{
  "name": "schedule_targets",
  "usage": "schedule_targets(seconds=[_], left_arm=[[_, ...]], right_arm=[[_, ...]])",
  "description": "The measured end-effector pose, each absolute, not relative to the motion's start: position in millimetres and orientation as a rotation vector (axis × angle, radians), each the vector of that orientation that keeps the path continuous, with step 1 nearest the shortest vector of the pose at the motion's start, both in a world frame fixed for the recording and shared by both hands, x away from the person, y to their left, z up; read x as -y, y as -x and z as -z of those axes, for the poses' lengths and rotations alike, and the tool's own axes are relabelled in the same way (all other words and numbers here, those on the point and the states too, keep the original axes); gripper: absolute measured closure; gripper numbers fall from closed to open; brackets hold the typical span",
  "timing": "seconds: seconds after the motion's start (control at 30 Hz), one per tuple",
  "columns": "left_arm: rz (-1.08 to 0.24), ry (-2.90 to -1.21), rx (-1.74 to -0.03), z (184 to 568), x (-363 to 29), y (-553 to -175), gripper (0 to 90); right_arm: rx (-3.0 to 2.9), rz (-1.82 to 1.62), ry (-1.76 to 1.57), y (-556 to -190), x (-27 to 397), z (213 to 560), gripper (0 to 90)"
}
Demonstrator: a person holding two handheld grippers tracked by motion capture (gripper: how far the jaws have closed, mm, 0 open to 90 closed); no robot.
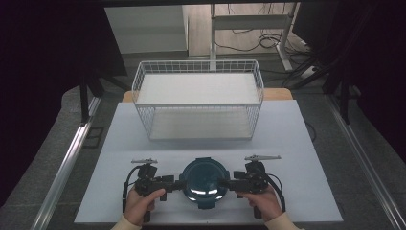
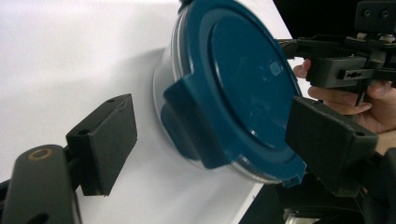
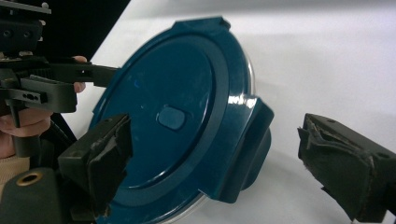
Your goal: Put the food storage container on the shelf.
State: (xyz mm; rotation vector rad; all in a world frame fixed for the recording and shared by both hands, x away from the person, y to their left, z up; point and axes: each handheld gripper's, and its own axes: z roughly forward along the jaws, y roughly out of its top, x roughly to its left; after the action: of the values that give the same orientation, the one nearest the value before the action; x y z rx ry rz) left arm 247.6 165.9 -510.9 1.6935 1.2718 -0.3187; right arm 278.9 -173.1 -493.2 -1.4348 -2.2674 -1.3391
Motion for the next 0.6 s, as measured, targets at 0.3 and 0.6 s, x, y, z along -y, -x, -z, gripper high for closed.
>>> schedule_targets(seconds=[0.3, 0.6], left_arm=[[0.420, -1.663, -1.259, 523.9, -158.0, -248.1, 20.2], [0.490, -1.654, -1.276, 531.1, -149.5, -248.4, 26.9]], right_arm=[[2.248, 1.277, 1.412, -280.6, 161.5, 506.5, 11.5], [2.111, 1.278, 1.452, -281.2, 161.6, 513.1, 21.2]])
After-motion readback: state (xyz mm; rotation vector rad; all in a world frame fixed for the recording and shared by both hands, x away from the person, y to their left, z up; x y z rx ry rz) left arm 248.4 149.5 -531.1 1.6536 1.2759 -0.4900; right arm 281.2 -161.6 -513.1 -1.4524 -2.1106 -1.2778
